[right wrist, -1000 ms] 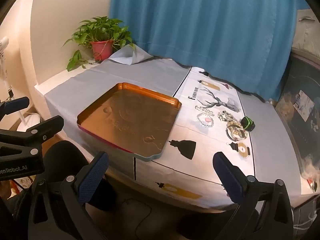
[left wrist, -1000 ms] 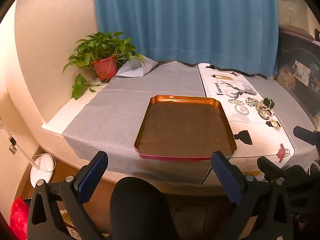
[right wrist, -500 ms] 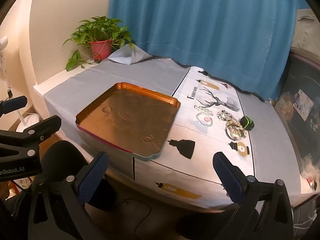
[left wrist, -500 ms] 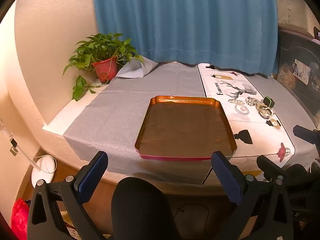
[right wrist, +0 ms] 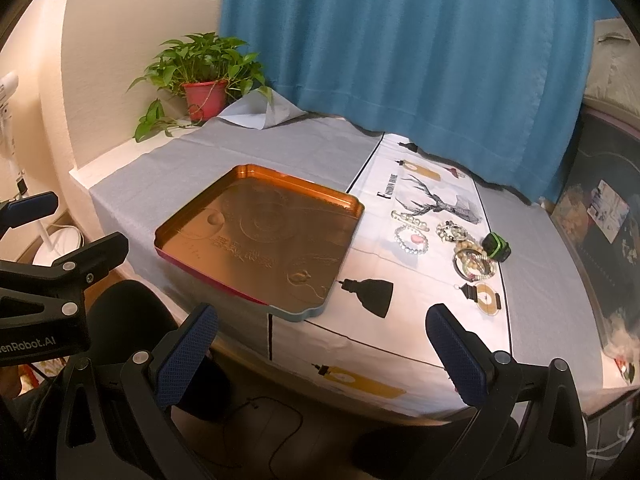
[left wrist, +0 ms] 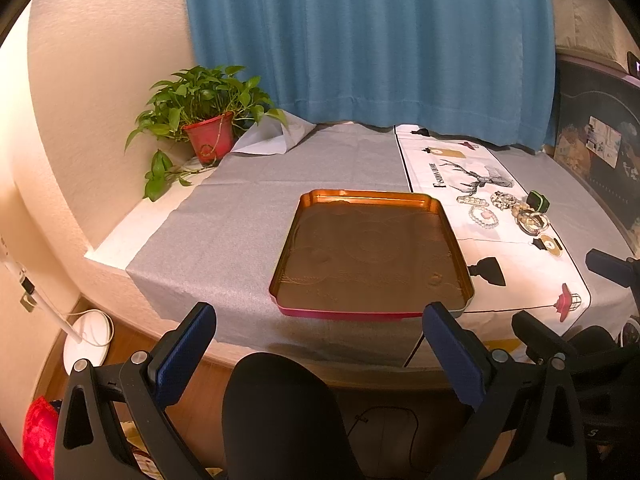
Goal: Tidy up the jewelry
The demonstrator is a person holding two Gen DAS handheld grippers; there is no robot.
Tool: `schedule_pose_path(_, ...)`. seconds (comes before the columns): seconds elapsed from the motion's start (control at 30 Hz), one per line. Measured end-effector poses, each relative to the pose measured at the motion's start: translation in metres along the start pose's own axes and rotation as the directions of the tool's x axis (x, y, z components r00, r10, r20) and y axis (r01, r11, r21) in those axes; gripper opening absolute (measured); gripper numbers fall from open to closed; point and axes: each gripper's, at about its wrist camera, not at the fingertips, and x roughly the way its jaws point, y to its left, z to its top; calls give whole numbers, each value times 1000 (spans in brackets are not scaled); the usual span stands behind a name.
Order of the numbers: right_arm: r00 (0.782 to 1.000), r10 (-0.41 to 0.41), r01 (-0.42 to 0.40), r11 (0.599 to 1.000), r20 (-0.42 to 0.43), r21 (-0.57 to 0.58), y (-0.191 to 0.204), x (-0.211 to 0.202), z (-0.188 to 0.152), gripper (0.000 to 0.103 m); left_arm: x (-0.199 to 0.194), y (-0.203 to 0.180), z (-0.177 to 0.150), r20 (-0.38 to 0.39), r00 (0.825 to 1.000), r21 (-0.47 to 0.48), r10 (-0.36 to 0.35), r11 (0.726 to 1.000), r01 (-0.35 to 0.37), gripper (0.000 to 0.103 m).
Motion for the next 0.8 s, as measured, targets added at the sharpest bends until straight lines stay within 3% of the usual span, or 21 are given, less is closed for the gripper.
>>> schedule_pose_path(0.8,1000,4,-4,1000,-3,-4,5,0,-3,103,0,-4,-4,-2,1000,5,2,1000,-2,103)
